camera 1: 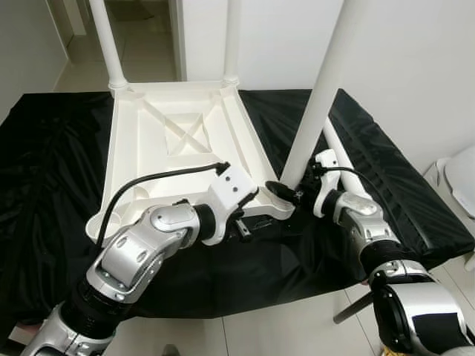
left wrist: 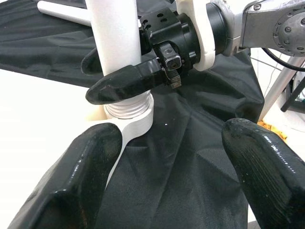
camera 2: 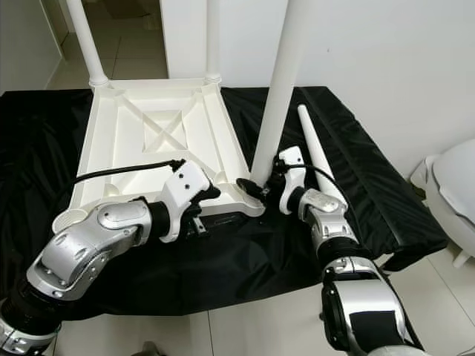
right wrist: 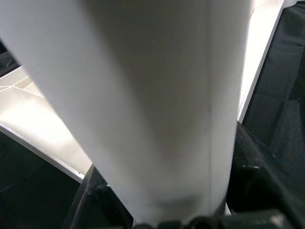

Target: Building children table

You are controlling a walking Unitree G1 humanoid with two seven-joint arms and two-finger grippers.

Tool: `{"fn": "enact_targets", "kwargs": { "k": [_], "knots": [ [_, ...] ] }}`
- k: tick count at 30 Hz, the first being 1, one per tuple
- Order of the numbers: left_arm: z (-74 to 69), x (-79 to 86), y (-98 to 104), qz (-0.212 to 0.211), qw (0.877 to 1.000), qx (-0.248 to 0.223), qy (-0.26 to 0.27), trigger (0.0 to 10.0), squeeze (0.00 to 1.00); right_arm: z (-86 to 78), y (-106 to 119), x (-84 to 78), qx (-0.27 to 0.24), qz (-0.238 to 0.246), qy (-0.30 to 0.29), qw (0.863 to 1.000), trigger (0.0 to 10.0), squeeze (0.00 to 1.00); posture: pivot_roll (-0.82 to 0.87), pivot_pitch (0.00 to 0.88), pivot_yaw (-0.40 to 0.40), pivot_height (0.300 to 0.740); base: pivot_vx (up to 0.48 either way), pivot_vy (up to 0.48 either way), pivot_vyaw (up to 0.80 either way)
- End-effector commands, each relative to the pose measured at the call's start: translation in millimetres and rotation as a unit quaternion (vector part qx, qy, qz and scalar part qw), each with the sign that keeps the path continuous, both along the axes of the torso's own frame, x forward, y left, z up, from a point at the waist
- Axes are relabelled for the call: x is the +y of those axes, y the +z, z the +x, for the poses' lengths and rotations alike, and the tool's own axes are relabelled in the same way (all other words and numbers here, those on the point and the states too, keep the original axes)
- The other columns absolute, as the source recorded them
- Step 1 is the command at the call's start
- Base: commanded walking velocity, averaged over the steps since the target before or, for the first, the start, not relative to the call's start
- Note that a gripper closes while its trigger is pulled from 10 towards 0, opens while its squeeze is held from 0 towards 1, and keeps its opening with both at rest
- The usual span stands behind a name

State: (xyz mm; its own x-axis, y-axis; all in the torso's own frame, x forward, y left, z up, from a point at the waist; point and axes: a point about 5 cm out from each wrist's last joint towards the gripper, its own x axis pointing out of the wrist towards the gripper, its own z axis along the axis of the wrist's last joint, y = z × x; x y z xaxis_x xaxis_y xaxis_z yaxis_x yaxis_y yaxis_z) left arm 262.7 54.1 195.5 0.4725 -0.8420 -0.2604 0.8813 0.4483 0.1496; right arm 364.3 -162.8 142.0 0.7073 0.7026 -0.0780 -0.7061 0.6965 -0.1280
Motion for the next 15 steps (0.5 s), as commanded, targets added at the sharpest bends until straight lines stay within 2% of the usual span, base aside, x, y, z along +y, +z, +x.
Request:
{"fn": "enact_targets", "kwargs": {
  "k": [1,9,15],
  "knots": [
    [2.3,0.5,-1,-0.006,1.0,0.008,-0.001,10.0,0.0,-6.3,-19,-8.9,0.039,0.008,-0.026,0.999,0.0,0.0,-0.02,0.018,-0.03,0.74,0.0,0.0,0.0],
    [21.1,3.0,-4,-0.04,0.996,0.009,0.074,10.0,0.0,-11.9,-23,-3.0,0.021,0.066,-0.086,0.994,0.0,0.0,-0.04,0.028,-0.025,0.74,0.0,0.0,0.0],
    [26.9,0.8,-10,-0.06,0.992,0.012,0.108,10.0,0.0,-18.4,-26,1.0,0.016,0.09,-0.101,0.991,0.0,0.0,-0.05,0.032,-0.025,0.74,0.0,0.0,0.0]
  ]
}}
